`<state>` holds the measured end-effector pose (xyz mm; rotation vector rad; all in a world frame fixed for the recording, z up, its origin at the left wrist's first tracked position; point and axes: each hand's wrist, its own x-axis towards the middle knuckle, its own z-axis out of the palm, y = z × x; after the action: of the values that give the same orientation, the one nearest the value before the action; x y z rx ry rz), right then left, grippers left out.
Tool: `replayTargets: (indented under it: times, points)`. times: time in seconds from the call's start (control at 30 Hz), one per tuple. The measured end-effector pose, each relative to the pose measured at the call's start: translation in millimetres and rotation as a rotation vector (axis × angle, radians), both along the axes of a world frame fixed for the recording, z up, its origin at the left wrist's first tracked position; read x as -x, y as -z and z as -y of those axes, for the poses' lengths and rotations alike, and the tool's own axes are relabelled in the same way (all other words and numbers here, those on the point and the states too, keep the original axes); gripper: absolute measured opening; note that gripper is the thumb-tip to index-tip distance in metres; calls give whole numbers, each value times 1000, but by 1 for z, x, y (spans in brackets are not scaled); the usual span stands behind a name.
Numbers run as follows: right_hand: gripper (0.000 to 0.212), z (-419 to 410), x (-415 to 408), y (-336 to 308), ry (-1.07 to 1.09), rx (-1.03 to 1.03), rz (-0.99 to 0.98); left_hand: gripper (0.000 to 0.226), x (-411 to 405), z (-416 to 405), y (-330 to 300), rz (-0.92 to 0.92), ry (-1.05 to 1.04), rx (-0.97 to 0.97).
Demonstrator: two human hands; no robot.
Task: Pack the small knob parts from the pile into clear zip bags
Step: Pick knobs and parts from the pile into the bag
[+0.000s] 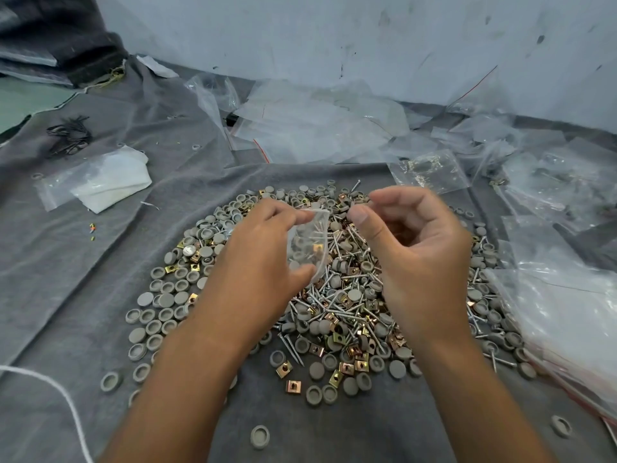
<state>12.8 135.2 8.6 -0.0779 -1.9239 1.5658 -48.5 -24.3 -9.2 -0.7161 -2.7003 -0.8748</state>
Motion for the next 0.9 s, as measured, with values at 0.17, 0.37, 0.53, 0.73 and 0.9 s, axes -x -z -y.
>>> replayTargets:
  times: [0.17, 0.37, 0.53, 0.73, 0.9]
  points:
    - [14, 6, 5, 7, -154, -104, 119, 66, -1, 0, -1, 13, 4, -25]
    - [13, -14, 1, 13, -59, -438, 261, 68, 1, 2, 0, 8, -14, -28]
    - [18, -19, -6, 23, -241, -814, 674, 68, 1, 2, 1, 1, -10, -15]
    - [22, -16, -7, 27, -264, -955, 775, 68, 3, 2, 2, 6, -7, -30]
    - [32, -15, -8, 30, -235, -984, 731, 68, 2, 3, 2, -3, -10, -26]
